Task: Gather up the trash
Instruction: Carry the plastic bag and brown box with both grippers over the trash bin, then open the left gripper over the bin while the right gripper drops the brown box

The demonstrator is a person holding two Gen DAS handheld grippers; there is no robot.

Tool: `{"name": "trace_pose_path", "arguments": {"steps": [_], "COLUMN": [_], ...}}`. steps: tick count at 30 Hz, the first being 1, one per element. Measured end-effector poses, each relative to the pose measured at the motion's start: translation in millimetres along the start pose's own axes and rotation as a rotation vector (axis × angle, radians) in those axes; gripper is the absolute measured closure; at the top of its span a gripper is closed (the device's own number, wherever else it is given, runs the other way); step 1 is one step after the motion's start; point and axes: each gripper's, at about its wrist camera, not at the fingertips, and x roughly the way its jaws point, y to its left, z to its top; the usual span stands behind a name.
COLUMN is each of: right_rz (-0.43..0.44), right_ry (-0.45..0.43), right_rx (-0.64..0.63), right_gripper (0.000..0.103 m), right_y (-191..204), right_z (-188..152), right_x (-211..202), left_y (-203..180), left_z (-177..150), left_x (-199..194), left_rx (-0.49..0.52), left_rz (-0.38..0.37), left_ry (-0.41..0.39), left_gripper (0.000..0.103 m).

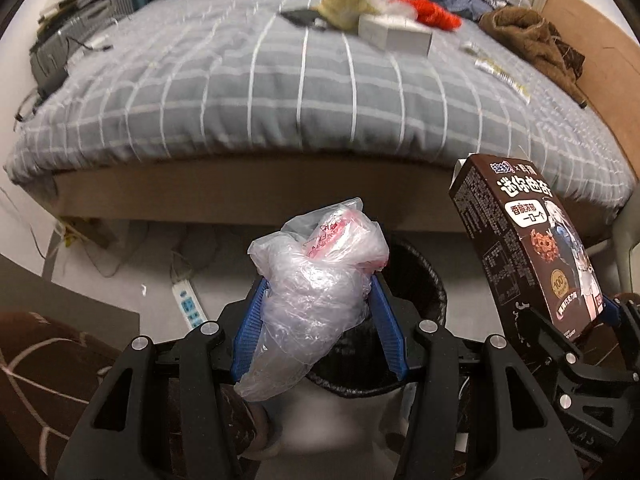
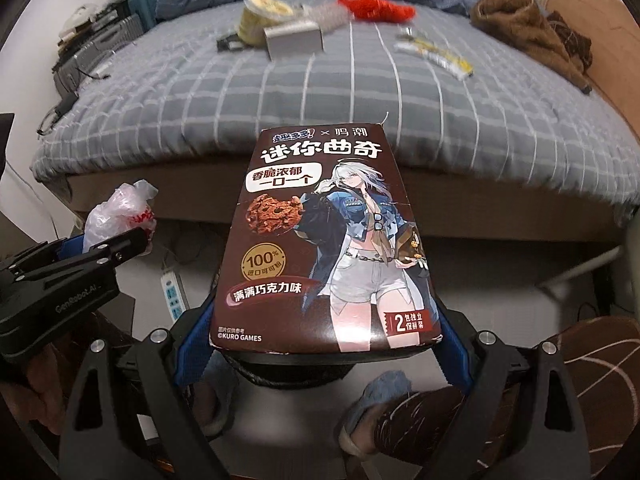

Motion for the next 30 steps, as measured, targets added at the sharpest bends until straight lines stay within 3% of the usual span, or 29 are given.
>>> {"name": "trace_pose_path", "arguments": {"steps": [17, 30], "right_rz": [0.01, 0.027], "right_ry": [0.202, 0.228], "right_rx": [-0.016, -0.065], "right_gripper": [0.015, 0.013], "right_y": [18, 32], "right_z": [-6, 4], "right_x": [86, 122], "left_y": [16, 43], "left_z": [-11, -14], "left_x": [55, 67], "left_rx": [-0.013, -0.056], "left_rz": [0.033, 0.067], "left_ry": [0.097, 0.118], "left_gripper": [0.052, 0.052]}}
